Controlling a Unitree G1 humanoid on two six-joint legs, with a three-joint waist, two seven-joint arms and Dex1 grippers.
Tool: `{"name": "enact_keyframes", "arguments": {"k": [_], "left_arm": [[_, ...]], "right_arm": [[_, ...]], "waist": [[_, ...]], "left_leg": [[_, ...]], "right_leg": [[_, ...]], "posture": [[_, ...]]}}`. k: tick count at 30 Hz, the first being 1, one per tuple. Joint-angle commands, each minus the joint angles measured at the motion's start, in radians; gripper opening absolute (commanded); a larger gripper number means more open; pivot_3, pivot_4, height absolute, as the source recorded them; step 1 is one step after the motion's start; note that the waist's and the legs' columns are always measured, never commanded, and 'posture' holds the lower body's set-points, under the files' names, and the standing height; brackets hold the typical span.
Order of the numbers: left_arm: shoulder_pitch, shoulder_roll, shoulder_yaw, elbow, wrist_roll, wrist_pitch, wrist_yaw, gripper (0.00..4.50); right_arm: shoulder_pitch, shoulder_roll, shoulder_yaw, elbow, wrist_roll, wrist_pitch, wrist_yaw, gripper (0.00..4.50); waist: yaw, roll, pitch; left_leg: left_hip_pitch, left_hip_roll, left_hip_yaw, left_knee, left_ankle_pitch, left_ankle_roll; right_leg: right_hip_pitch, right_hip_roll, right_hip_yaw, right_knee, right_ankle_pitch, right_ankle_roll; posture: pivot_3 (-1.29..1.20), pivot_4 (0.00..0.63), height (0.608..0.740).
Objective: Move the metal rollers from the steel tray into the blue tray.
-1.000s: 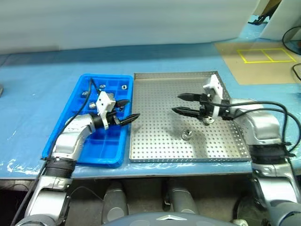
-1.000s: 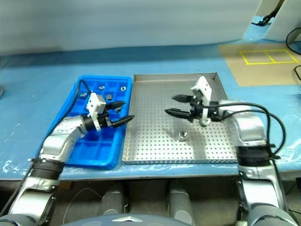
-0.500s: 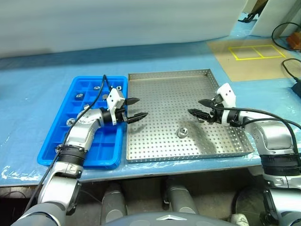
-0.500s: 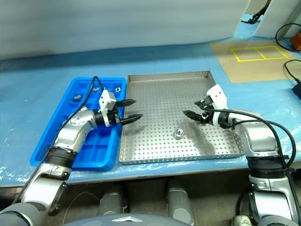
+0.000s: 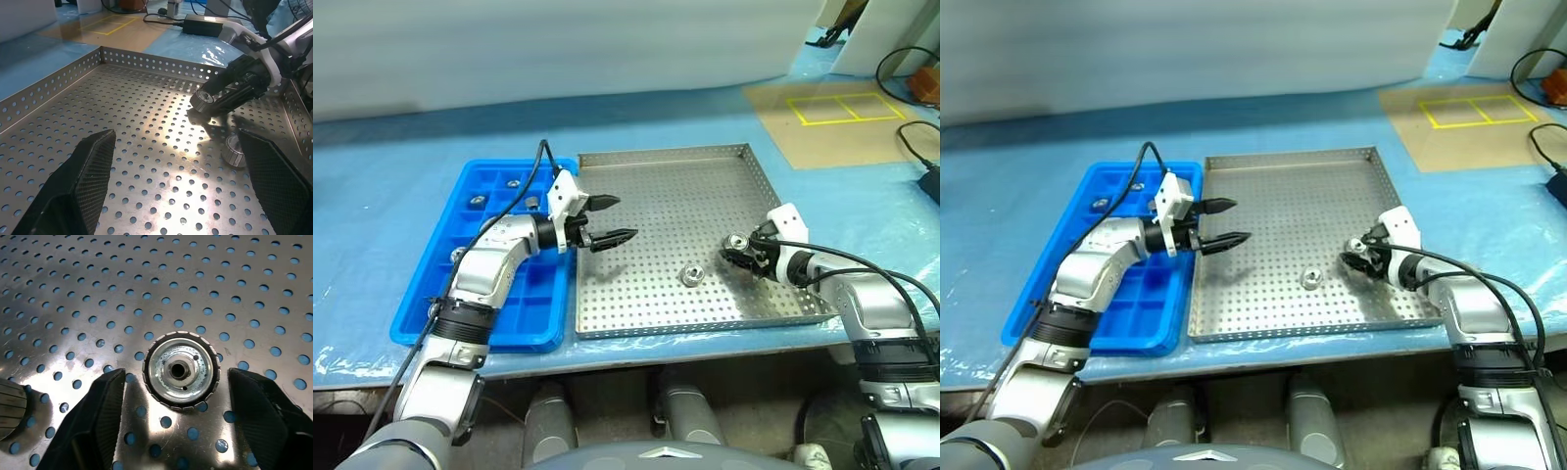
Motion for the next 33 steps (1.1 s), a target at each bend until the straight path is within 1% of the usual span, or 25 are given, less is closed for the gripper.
{"name": "enact_keyframes", "arguments": {"k": [1,3,4,10,14,17,20,22,27,33], "left_arm": [[-0.021,0.008,0.006,-0.063,-0.020,0.027,0.011,4.24],[-0.019,0.009,0.007,-0.072,-0.022,0.034,0.013,4.24],[-0.017,0.010,0.009,-0.074,-0.022,0.034,0.014,4.24],[-0.017,0.025,0.026,-0.069,-0.022,0.030,0.016,4.24],[-0.025,0.060,0.054,-0.073,-0.022,0.035,0.026,4.24],[0.009,0.087,0.077,-0.112,-0.026,0.048,0.048,4.24],[0.057,0.111,0.099,-0.162,-0.032,0.063,0.073,4.24],[0.094,0.136,0.126,-0.192,-0.038,0.069,0.090,4.24],[0.185,0.198,0.205,-0.268,-0.051,0.086,0.138,4.24],[0.344,0.255,0.324,-0.385,-0.074,0.102,0.193,4.24]], "right_arm": [[-0.008,0.031,-0.013,-0.002,0.011,-0.027,-0.023,2.38],[-0.023,0.046,-0.007,0.010,0.001,-0.047,-0.036,1.72],[-0.031,0.054,-0.003,0.020,-0.008,-0.060,-0.047,1.62],[-0.060,0.085,0.014,0.023,-0.013,-0.131,-0.046,1.62],[-0.115,0.147,0.019,-0.061,0.074,-0.197,0.036,1.62],[-0.183,0.178,0.066,-0.043,0.071,-0.224,0.075,1.62],[-0.236,0.200,0.111,-0.007,0.064,-0.244,0.114,1.62],[-0.281,0.228,0.147,0.029,0.063,-0.266,0.147,1.62],[-0.378,0.295,0.236,0.144,0.034,-0.325,0.221,1.62],[-0.472,0.368,0.297,0.302,0.008,-0.418,0.315,1.62]], "waist": [[-0.001,0.000,0.000],[-0.005,0.000,0.000],[-0.008,0.000,0.000],[-0.022,0.000,0.000],[-0.028,0.000,0.000],[-0.026,0.001,0.000],[-0.015,0.001,0.000],[-0.004,0.001,0.000],[0.024,0.001,0.000],[0.067,0.000,0.000]], "left_leg": [[0.000,0.000,0.000,0.001,0.000,0.000],[0.000,0.000,0.000,0.001,0.000,0.000],[0.000,0.000,0.000,0.001,0.000,0.000],[-0.001,0.000,0.000,0.001,-0.001,0.001],[-0.002,0.000,0.000,0.001,-0.001,0.001],[-0.002,0.000,0.000,0.000,-0.001,0.001],[-0.002,0.000,0.000,0.000,-0.001,0.001],[-0.002,0.000,0.000,-0.001,-0.001,0.001],[-0.003,0.001,0.000,-0.005,0.000,-0.001],[-0.002,0.001,-0.001,-0.008,0.001,-0.003]], "right_leg": [[0.000,0.000,0.000,0.000,0.000,0.000],[0.000,0.000,0.000,0.000,0.000,0.000],[0.000,0.000,0.000,0.000,0.000,0.000],[0.000,0.000,0.000,0.000,0.000,0.001],[-0.001,0.000,0.000,0.000,0.001,-0.001],[-0.002,0.000,0.000,0.001,0.003,-0.004],[-0.002,0.000,-0.001,0.001,0.004,-0.005],[-0.002,0.000,-0.001,0.000,0.004,-0.006],[-0.004,0.000,-0.002,0.000,0.004,-0.006],[-0.005,-0.001,-0.002,-0.001,0.004,-0.007]], "posture": [[-0.47,0.150,0.740],[-0.47,0.150,0.740],[-0.46,0.150,0.740],[-0.44,0.150,0.740],[-0.39,0.150,0.740],[-0.33,0.150,0.740],[-0.30,0.150,0.740],[-0.22,0.150,0.740],[-0.09,0.150,0.740],[0.06,0.150,0.740]]}}
